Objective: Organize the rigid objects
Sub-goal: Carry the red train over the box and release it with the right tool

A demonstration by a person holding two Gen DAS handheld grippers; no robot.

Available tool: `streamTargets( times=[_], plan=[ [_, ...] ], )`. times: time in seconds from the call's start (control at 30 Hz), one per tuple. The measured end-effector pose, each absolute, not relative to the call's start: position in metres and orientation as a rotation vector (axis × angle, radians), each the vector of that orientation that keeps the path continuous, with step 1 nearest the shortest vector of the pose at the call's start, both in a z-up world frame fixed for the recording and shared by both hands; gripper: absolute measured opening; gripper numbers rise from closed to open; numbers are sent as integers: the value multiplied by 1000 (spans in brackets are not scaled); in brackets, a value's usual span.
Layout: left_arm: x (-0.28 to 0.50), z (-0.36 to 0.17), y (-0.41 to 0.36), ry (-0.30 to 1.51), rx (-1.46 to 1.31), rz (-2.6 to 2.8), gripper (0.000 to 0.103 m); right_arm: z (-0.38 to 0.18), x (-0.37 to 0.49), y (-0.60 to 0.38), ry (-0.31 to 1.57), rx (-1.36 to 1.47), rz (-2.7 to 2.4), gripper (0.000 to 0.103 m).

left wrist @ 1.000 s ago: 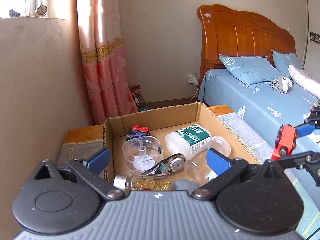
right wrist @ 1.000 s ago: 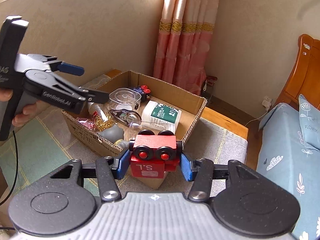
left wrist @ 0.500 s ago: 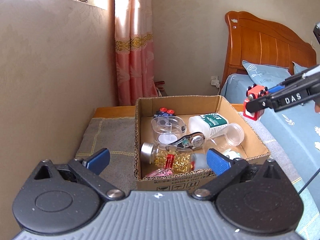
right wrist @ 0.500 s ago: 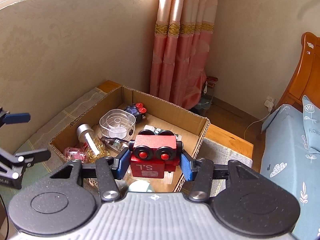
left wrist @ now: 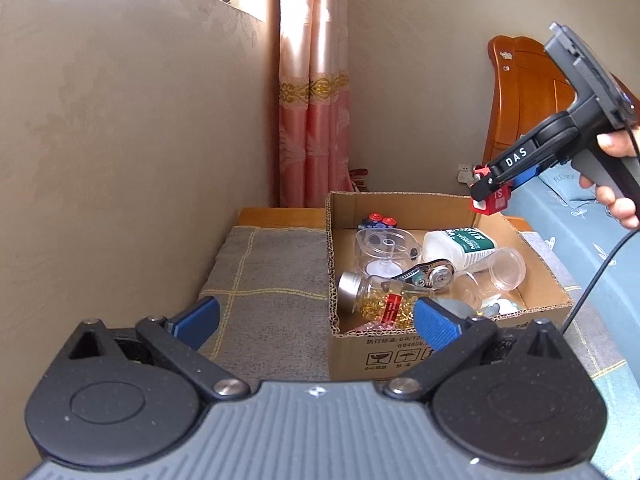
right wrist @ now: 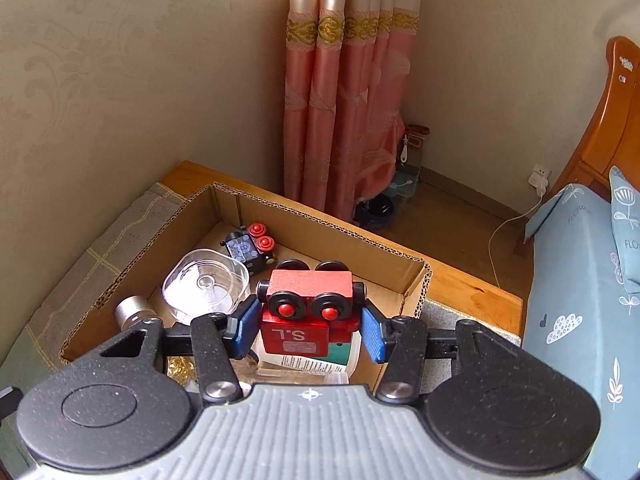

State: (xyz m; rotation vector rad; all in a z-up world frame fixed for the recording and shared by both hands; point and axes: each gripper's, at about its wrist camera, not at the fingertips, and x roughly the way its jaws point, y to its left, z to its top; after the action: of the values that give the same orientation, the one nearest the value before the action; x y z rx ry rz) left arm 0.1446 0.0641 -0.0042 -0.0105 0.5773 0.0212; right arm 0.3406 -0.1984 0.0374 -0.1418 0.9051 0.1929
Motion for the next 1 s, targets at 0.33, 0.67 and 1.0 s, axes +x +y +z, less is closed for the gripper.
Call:
streamTargets(
  times=[0.33, 0.67, 1.0],
  plan=[
    [139, -10, 71, 574, -11, 30, 102, 2, 395, -203, 1051, -86, 67, 57],
    [140, -10, 71, 569, -13, 16, 102, -1, 394, -215, 1021, -30, 25, 97],
    [136, -4, 67, 557, 22, 68, 102, 22, 365, -218, 972, -15, 17, 103]
  ],
)
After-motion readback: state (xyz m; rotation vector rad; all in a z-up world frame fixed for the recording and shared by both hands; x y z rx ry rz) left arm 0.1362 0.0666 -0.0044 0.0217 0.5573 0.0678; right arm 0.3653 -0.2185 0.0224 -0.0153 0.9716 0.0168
